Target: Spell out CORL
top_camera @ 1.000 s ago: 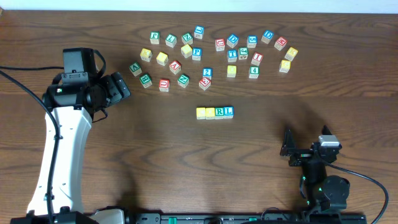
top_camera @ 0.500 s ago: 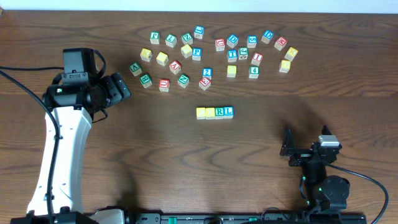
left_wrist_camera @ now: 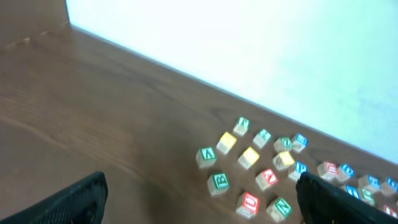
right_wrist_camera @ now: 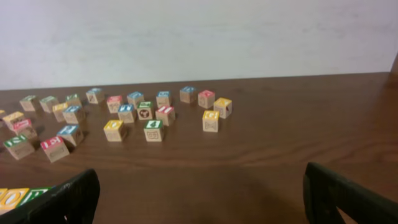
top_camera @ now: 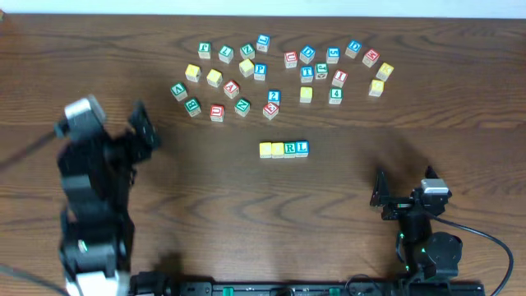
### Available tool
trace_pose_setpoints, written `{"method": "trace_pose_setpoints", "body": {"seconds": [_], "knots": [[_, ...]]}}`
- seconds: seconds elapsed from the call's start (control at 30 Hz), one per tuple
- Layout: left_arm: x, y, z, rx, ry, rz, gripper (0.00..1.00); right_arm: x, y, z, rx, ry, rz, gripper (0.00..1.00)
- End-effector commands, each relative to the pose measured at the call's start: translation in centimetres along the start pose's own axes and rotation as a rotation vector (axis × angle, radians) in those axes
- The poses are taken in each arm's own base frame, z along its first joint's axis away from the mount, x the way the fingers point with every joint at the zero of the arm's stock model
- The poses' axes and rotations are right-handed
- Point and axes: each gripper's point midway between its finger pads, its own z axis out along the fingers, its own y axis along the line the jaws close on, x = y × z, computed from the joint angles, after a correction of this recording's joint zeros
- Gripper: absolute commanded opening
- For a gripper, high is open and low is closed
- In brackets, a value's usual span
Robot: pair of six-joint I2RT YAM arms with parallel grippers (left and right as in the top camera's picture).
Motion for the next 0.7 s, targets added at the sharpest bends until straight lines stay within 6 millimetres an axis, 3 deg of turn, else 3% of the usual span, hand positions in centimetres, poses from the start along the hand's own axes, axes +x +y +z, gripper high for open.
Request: {"method": "trace_pose_setpoints", "body": {"seconds": [0.0, 0.23, 0.67], "knots": [[3.1, 1.9, -1.2, -0.016, -0.062, 0.033, 0.96, 0.0, -0.1, 0.0, 0.003, -0.001, -0.011, 0.99], [7.1, 3.5, -2.7, 0.025, -0.211, 0.038, 0.96, 0.0, -0.1, 0.0, 0.003, -0.001, -0.011, 0.99], [12.0, 5.2, -1.7, 0.023, -0.240, 0.128, 0.96, 0.0, -0.1, 0.0, 0.003, -0.001, -0.011, 0.99]]}}
